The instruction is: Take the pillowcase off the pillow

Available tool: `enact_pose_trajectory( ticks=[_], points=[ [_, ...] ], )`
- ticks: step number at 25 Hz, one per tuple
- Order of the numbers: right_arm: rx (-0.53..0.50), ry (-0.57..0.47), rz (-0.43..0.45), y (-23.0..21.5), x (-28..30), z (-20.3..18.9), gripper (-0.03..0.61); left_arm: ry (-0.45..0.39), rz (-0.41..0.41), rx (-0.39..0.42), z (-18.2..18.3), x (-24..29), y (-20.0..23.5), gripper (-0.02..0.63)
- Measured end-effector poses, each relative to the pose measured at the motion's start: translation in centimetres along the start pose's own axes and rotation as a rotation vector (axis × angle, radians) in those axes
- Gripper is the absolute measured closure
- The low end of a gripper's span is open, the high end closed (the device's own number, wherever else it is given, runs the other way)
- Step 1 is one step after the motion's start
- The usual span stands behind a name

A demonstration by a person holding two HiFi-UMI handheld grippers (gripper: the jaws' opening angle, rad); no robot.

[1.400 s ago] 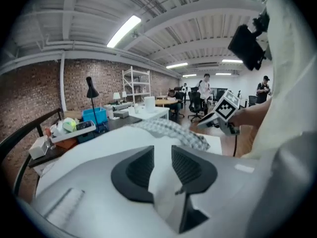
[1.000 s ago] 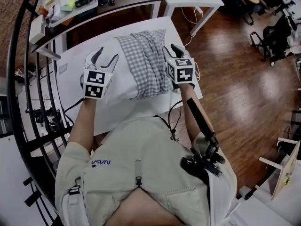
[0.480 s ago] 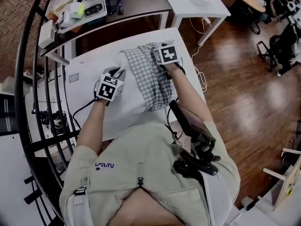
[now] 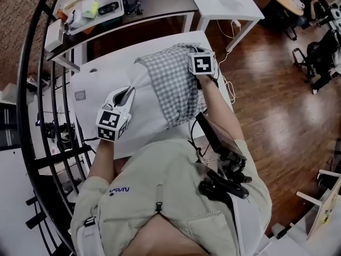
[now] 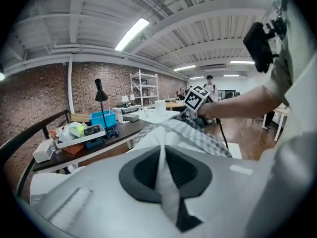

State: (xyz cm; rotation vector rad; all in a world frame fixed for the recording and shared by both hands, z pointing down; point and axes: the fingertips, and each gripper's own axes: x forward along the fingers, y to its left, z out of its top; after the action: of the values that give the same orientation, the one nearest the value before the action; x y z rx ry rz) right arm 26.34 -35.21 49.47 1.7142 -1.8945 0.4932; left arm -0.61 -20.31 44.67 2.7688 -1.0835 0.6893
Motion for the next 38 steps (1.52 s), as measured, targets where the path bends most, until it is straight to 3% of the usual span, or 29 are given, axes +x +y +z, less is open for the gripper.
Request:
enact_pose_trajectory(
  ticks=[5, 7, 10, 12, 14, 17, 19, 23, 27, 32, 35, 38],
  points=[
    [0.117, 0.08, -0.204, -8.0, -0.8, -4.1, 0.561, -0.066, 0.039, -0.075, 0.7, -4.3, 0.9, 0.592],
    [0.161, 0.105, -0.224, -10.8, -0.5, -6.0, 0.561, -0.074, 0.053, -0.119, 0.2, -5.0, 2.3, 0.591],
    [0.137, 0.184, -0.225, -12.1, 0.0, -9.8, 0.561, -0.057, 0.048, -0.166, -1.5, -3.8, 3.7, 0.589],
    [0.144, 0.223, -0.171, -10.9, 0.8, -12.0, 0.56, -0.038, 0.051, -0.175, -2.4, -2.4, 4.3, 0.586],
    [0.184, 0.198, -0.058, -8.4, 1.9, -12.7, 0.557, -0.022, 0.065, -0.17, -2.7, -0.9, 4.9, 0.579],
    [0.176, 0.182, -0.082, -8.7, 1.2, -13.4, 0.513, 0.004, 0.088, -0.134, -2.7, 0.7, 5.7, 0.533],
    [0.19, 0.118, -0.071, -8.2, 0.1, -12.0, 0.457, 0.011, 0.098, -0.099, -2.4, 1.1, 6.1, 0.503],
    [0.201, -0.046, 0.0, -4.6, -3.6, -8.2, 0.453, -0.009, 0.125, -0.019, -0.9, 0.3, 5.3, 0.463],
    [0.163, -0.13, 0.097, 1.2, -8.0, -7.5, 0.453, 0.004, 0.117, 0.046, -0.8, -1.9, 0.8, 0.439],
    [0.109, -0.117, 0.208, 8.1, -12.5, -10.0, 0.423, 0.103, 0.056, 0.093, -3.9, -3.6, -5.5, 0.347],
    [0.076, -0.067, 0.269, 11.8, -14.4, -12.7, 0.37, 0.21, 0.052, 0.111, -8.0, -3.4, -6.8, 0.299],
    [0.005, 0.018, 0.318, 15.0, -15.2, -16.4, 0.324, 0.281, 0.06, 0.156, -11.6, -2.6, -7.2, 0.291]
  ],
)
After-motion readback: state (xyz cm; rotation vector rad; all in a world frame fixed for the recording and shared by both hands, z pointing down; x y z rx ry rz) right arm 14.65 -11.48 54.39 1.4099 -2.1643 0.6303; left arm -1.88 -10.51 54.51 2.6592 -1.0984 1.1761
